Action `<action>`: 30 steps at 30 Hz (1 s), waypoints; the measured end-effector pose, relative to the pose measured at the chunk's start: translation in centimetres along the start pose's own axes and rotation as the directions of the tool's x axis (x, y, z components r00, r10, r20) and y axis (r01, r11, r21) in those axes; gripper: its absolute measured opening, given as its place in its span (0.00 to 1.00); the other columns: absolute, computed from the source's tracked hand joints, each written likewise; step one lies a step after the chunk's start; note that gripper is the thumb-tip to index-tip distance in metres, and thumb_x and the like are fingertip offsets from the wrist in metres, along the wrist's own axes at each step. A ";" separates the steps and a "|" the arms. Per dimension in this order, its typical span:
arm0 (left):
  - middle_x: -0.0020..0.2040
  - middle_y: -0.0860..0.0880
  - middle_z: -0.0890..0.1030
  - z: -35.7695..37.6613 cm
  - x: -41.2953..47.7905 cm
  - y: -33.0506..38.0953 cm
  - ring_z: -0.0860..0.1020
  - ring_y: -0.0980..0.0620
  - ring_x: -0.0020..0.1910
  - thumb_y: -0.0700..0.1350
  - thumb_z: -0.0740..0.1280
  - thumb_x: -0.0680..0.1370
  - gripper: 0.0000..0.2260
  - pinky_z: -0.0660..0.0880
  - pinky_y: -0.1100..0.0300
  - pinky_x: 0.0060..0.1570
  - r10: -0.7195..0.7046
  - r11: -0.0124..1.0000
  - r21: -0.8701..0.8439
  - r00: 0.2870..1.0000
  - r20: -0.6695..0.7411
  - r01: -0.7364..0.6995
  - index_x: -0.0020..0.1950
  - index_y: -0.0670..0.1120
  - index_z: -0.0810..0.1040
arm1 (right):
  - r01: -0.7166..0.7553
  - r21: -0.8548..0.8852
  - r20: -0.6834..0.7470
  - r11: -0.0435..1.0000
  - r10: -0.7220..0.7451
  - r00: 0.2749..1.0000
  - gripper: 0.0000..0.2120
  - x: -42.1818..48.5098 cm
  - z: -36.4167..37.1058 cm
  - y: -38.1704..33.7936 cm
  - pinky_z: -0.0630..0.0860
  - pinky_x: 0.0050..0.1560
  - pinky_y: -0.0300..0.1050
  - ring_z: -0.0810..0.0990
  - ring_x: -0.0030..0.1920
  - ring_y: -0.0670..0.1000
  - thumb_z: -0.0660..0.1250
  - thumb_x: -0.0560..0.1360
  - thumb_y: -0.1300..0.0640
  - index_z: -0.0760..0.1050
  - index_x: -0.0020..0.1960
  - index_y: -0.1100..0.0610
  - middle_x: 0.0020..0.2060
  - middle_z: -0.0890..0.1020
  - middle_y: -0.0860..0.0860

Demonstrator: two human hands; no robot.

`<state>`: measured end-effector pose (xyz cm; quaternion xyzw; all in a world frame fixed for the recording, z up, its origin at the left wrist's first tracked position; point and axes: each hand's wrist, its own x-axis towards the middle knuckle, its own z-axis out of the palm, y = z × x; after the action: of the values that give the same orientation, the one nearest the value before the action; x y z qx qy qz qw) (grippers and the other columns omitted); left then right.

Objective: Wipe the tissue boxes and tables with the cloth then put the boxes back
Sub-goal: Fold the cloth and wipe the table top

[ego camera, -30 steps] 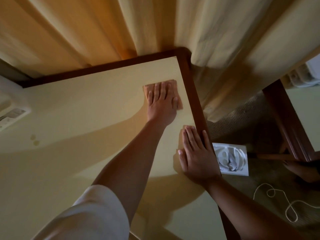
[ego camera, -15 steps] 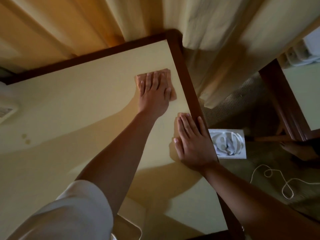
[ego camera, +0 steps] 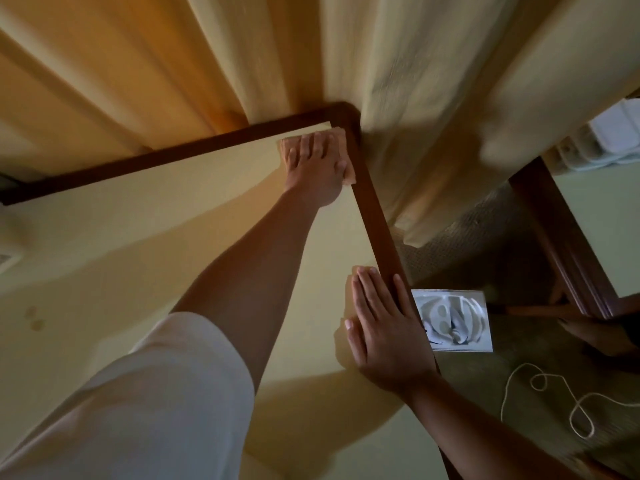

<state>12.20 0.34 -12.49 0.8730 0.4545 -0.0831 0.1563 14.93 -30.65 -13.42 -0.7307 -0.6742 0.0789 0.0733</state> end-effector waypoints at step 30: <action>0.87 0.47 0.44 1.1 -2.2 -0.4 0.40 0.44 0.85 0.55 0.49 0.88 0.29 0.37 0.43 0.81 0.052 0.998 -0.033 0.998 -0.025 -0.053 0.87 0.48 0.45 | 0.003 0.008 -0.042 1.000 -0.003 0.999 0.33 -0.1 0.4 0.1 0.55 0.80 0.64 0.52 0.84 0.55 0.58 0.83 0.48 0.58 0.82 0.63 0.83 0.59 0.57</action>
<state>10.59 -1.47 -12.99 0.8828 0.4346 -0.0607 0.1676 14.91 -30.74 -13.83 -0.7308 -0.6733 0.0661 0.0904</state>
